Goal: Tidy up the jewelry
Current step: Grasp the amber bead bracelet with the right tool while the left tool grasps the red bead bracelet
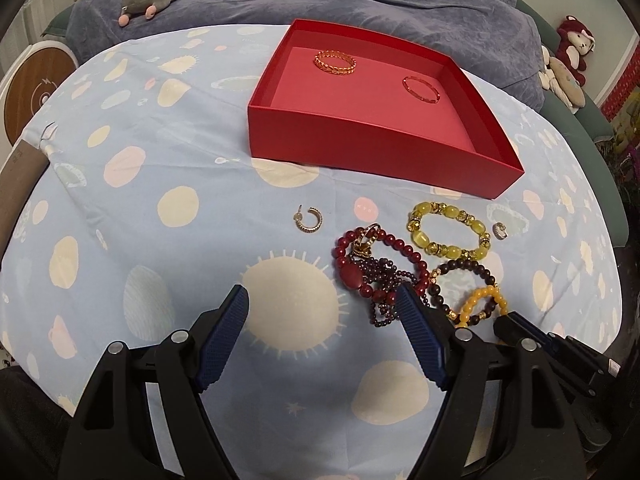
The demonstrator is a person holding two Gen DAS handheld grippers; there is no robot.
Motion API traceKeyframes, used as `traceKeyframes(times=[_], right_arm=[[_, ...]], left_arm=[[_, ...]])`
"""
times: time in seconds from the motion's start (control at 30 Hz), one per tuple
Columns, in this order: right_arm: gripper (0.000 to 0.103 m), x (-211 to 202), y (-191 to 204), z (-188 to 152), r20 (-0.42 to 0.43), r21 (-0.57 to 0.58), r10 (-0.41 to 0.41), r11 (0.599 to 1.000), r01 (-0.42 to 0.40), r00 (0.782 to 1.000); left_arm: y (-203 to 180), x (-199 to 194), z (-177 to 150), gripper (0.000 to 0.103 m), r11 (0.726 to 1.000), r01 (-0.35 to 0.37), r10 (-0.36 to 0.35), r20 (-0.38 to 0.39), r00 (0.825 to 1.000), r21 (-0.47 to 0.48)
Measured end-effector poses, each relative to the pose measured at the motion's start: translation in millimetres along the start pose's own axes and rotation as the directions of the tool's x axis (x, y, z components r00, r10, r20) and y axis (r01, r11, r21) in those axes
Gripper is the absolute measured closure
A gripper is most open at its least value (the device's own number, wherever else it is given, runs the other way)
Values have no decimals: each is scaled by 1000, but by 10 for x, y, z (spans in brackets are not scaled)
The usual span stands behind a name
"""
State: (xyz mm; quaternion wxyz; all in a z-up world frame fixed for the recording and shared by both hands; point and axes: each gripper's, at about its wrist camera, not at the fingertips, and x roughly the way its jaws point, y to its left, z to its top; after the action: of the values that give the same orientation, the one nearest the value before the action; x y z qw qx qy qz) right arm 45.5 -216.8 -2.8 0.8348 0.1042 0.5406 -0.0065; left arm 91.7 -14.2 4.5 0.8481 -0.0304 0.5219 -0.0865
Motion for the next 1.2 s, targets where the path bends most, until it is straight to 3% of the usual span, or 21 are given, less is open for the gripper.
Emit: traceKeyframes(times=[0.47,0.57,0.67,1.07,1.2], right_arm=[[96,13,-26,14,-16,27,30,999,-29,999],[96,13,-11,14,-18,24,32,999,-31,999],[96,9,12,7,-20,17,36,999,-35,999],[96,-47,67,-27,-12,8,44,999,-44,999],[96,-59,77,-22,-11,6,46,999,-46,999]], left_arm=[[18,199,34,64,999,47,-47,-38,998,18],[14,195,6,78,999,16,-15,-30,999,47],[77,192,0,91,999,31,-30,-36,999,42],[103,165,-20,90,998,54,-53,-52,997,16],[44,184,0,83,999,51,-50,-43,998,19]])
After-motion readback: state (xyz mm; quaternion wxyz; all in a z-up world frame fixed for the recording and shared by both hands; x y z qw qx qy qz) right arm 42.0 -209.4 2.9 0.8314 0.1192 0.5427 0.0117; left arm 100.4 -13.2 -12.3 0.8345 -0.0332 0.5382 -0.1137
